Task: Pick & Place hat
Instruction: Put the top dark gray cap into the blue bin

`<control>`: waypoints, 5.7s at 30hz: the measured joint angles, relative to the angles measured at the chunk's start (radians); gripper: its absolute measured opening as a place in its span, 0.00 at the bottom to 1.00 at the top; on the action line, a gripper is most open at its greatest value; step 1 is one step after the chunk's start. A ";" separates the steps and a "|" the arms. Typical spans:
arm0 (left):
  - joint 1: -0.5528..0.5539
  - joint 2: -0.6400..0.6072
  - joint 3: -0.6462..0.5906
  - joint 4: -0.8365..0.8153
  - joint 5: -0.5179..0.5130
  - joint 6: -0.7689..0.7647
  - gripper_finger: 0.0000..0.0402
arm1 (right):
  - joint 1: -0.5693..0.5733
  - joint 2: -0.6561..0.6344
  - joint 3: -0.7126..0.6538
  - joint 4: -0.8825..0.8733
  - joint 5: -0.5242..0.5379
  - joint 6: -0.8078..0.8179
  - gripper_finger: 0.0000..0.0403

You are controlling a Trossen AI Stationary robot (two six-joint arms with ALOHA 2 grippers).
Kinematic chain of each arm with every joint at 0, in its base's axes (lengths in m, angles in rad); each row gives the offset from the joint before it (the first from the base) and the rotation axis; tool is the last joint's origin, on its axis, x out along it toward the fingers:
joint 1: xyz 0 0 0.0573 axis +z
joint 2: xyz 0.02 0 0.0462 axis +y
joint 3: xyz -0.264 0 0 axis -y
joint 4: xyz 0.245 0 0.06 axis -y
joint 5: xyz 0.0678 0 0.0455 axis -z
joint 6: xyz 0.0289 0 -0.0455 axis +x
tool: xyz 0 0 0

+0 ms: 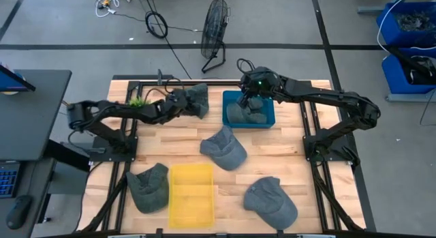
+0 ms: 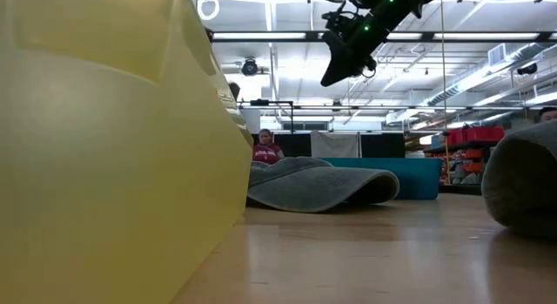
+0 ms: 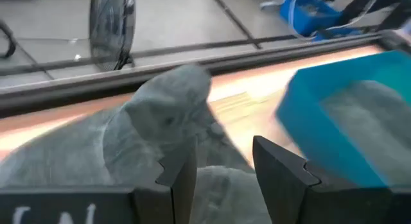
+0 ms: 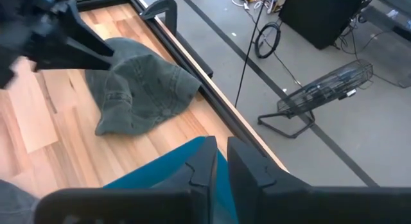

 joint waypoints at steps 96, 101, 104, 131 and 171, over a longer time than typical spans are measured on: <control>-0.128 -0.112 0.000 0.101 0.182 0.229 0.27 | 0.176 0.393 0.043 0.663 0.330 -1.056 0.01; -0.128 -0.112 0.000 0.084 0.182 0.268 0.27 | 0.195 0.275 0.053 0.543 0.471 -1.197 0.01; -0.128 -0.112 0.000 0.063 0.182 0.270 0.27 | 0.196 0.153 0.053 0.299 0.400 -1.204 0.00; -0.126 -0.112 0.000 0.100 0.179 0.192 0.27 | 0.085 -0.267 -0.371 -0.028 0.080 -1.643 0.00; -0.126 -0.112 0.000 0.099 0.178 0.203 0.27 | -0.091 -0.143 -0.454 0.390 0.108 -2.135 0.02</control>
